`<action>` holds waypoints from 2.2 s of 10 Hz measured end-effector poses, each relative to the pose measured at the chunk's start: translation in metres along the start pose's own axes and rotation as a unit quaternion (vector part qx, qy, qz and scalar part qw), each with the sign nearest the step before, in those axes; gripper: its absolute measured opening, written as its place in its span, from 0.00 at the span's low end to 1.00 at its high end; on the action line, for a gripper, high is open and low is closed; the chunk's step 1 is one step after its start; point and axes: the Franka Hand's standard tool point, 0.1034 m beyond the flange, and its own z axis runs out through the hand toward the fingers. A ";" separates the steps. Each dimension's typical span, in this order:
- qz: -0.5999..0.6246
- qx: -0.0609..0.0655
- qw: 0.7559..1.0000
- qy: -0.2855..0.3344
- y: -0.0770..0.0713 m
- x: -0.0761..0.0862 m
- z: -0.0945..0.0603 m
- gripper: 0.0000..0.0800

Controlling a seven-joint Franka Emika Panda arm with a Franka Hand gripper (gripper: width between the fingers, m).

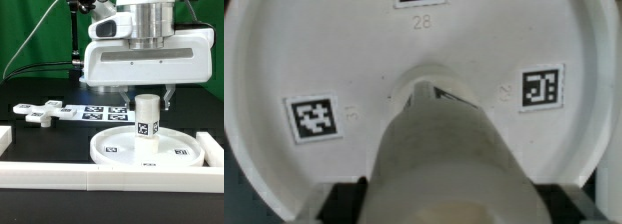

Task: Assemble round table

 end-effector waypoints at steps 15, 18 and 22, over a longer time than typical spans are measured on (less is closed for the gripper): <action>0.403 0.024 0.914 -0.028 -0.010 0.001 -0.001 0.78; 0.259 0.026 0.965 -0.021 -0.015 0.002 -0.002 0.81; 0.071 0.024 0.997 -0.019 -0.012 0.003 -0.003 0.81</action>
Offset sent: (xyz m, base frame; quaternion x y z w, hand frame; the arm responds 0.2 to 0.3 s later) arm -0.0038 0.0032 -0.0077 -0.0011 -0.0435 0.3351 0.9412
